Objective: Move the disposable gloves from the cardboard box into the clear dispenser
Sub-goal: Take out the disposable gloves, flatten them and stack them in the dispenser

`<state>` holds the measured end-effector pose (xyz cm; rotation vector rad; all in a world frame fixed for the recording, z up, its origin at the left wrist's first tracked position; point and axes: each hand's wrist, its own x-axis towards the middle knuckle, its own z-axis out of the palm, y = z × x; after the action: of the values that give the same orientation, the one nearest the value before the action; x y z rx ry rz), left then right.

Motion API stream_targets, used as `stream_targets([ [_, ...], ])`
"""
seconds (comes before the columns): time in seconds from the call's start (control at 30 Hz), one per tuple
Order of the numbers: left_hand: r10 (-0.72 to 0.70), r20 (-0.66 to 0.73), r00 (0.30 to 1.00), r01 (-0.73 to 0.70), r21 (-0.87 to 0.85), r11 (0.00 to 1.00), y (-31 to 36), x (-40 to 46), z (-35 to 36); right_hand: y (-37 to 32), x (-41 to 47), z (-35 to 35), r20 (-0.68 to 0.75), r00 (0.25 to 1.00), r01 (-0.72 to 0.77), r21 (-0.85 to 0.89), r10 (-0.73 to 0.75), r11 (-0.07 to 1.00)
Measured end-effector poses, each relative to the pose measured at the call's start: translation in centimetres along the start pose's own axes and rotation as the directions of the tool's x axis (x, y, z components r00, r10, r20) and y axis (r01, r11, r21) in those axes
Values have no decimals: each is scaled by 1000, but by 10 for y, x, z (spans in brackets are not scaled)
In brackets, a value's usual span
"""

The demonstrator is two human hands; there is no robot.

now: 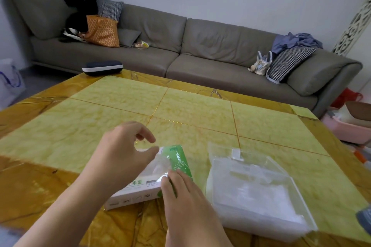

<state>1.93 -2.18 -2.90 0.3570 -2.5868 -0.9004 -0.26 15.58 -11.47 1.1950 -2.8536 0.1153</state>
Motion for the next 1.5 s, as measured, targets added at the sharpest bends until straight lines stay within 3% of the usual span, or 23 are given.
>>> stream_targets([
  [0.07, -51, 143, 988, 35, 112, 993, -5, -2, 6, 1, 0, -1, -21, 1000, 5, -8, -5, 1000],
  [0.17, -93, 65, 994, 81, 162, 983, -6, -4, 14, -3, -3, -6, -20, 1000, -23, 25, 23, 999],
  [0.27, -102, -91, 991, 101, -15, 995, -2, 1, 8, -3, -5, -23, 36, 999, -2, 46, 0, 999],
  [0.33, -146, -155, 977, 102, -258, 961, 4, 3, -2, -2, -7, -30, 65, 995, 75, 106, -82, 992],
  [0.43, -253, -92, 963, 144, -616, 774, 14, 2, -11, -3, -6, -35, 22, 998, 57, 136, -60, 989],
  [0.57, -251, 209, 945, 309, -817, 487, 16, 0, -9, -2, -13, -59, -47, 996, -52, 390, 77, 919],
  [0.67, -154, 322, 934, 356, -810, 465, 26, -3, -6, 13, -20, -87, -247, 939, 15, 727, 240, 687],
  [0.73, -99, 380, 920, 377, -783, 494, 34, -8, -3, 31, -23, -103, -242, 898, 95, 922, 367, 376],
  [0.8, -13, 464, 886, 426, -801, 421, 41, -13, 3, 51, -25, -113, -191, 899, 147, 979, 395, 138],
  [0.87, 18, 544, 839, 500, -783, 371, 48, -18, 10, 65, -28, -119, -182, 908, 175, 983, 378, 52],
  [0.97, 169, 645, 745, 516, -718, 467, 55, -24, 12, 77, -33, -122, -171, 925, 160, 985, 341, 60],
  [1.07, 247, 742, 624, 506, -624, 596, 50, -24, 15, 81, -36, -125, -156, 918, 86, 975, 365, 203],
  [1.1, 255, 750, 610, 520, -622, 585, 48, -25, 18, 80, -36, -125, -163, 903, 71, 969, 398, 235],
  [1.17, 238, 769, 593, 651, -632, 420, 43, -24, 30, 80, -35, -122, -148, 867, 43, 973, 475, 225],
  [1.2, 261, 758, 598, 672, -651, 352, 41, -23, 34, 80, -34, -120, -136, 849, 29, 977, 510, 212],
  [1.23, 287, 733, 616, 638, -679, 363, 40, -24, 35, 81, -34, -118, -130, 836, 18, 977, 533, 210],
  [1.3, 262, 663, 701, 480, -711, 514, 44, -28, 35, 82, -34, -116, -130, 821, -10, 970, 556, 241],
  [1.37, 141, 604, 785, 410, -675, 613, 51, -32, 34, 83, -35, -116, -114, 819, -56, 960, 562, 276],
  [1.5, -93, 402, 911, 379, -727, 572, 70, -32, 42, 89, -38, -118, -32, 867, -151, 934, 497, 324],
])
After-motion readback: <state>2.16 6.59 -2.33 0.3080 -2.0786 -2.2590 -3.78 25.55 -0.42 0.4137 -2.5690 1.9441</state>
